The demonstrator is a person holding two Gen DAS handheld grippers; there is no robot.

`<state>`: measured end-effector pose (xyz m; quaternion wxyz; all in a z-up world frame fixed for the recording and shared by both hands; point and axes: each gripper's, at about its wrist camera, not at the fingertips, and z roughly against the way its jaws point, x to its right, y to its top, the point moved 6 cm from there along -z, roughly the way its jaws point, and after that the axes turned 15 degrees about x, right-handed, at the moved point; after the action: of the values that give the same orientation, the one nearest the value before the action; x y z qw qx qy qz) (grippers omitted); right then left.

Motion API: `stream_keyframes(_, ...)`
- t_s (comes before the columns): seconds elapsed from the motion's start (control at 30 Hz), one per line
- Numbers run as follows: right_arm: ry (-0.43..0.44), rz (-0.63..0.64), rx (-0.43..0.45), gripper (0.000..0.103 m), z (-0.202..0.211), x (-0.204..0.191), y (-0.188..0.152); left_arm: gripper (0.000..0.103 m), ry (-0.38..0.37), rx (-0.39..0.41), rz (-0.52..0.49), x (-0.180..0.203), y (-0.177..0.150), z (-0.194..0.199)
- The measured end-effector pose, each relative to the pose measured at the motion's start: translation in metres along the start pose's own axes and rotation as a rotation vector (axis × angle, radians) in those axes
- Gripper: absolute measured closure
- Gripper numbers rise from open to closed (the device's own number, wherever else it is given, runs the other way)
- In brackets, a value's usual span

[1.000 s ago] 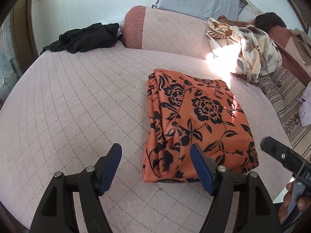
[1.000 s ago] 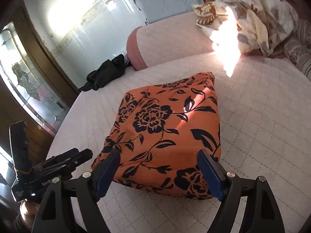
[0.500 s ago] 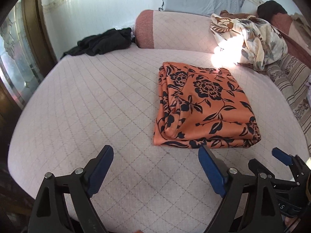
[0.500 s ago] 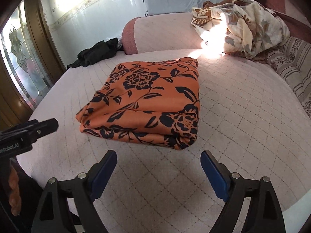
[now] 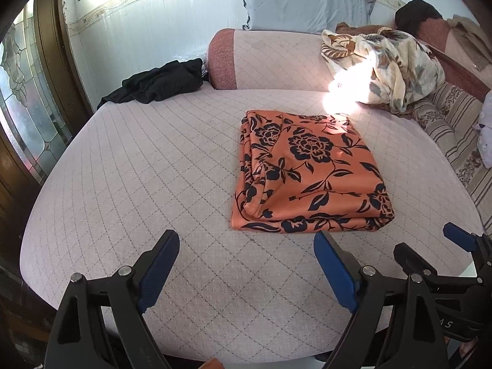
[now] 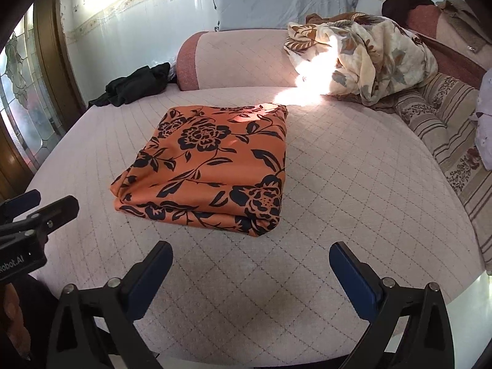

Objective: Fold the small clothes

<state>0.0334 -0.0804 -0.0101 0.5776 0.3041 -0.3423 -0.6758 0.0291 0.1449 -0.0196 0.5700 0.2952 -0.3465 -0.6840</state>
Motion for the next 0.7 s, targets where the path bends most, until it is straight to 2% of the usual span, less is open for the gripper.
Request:
stream_keyframes(0.33,0.002,0.032,0.008,0.000,0.015,-0.023,0.017,0.009,-0.013,0.017,0.022,-0.009,0.006,0.009)
stream_keyframes(0.47,0.002,0.047,0.011,0.000,0.017,-0.030,0.021,0.009,0.023,0.037,0.007,-0.012,0.009,0.012)
stream_keyframes(0.7,0.001,0.061,0.020,0.000,0.019,-0.034,0.026,0.009,0.021,0.016,0.030,-0.013,0.009,0.007)
